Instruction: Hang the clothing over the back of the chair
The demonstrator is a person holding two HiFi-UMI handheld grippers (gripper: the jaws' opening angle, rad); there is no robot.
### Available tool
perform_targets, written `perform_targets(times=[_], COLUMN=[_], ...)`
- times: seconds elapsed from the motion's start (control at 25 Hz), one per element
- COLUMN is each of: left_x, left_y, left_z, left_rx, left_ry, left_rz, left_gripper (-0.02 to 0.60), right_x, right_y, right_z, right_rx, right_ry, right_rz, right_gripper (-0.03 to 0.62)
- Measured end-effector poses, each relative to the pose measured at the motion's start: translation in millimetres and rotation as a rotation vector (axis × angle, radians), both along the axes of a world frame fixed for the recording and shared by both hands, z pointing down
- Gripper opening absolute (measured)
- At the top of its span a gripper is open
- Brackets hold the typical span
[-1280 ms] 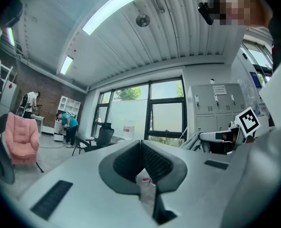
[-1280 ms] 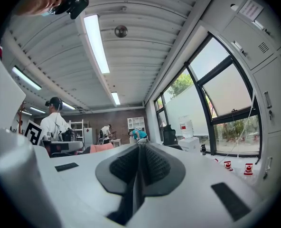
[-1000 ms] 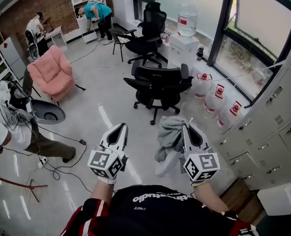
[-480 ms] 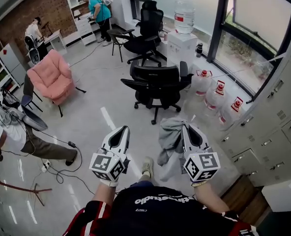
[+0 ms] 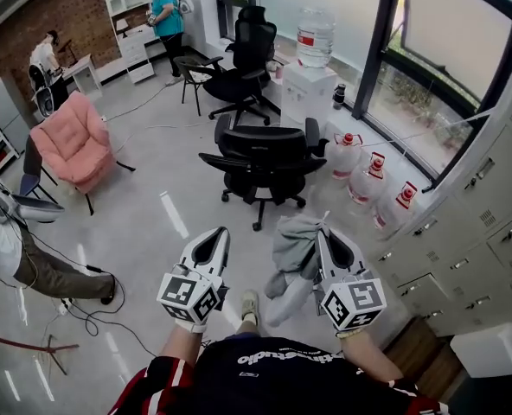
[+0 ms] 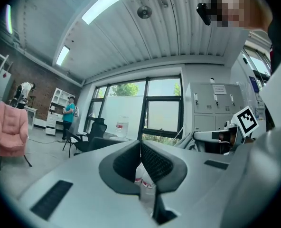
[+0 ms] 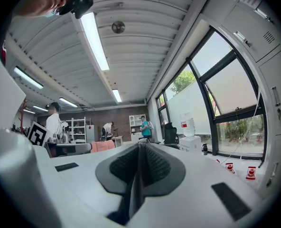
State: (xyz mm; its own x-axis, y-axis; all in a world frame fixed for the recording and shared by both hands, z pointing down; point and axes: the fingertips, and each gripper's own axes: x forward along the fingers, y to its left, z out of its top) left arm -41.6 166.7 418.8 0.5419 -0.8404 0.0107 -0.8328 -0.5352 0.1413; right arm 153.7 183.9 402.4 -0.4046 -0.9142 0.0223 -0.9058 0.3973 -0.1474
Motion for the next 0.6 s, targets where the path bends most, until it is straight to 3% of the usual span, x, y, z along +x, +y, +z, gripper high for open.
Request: perform_targets(times=[0.6], left_x=[-36], left_y=[-164], left_z=[-27], left_rx=[0.045], left_ry=[0.004], left_rz=[0.006], left_gripper=[0.025], right_x=[-47], right_y=[-161], right_z=[-31], right_rx=[0.034], right_ry=[0.033], right_rz=[-0.019], right_gripper=[0.031])
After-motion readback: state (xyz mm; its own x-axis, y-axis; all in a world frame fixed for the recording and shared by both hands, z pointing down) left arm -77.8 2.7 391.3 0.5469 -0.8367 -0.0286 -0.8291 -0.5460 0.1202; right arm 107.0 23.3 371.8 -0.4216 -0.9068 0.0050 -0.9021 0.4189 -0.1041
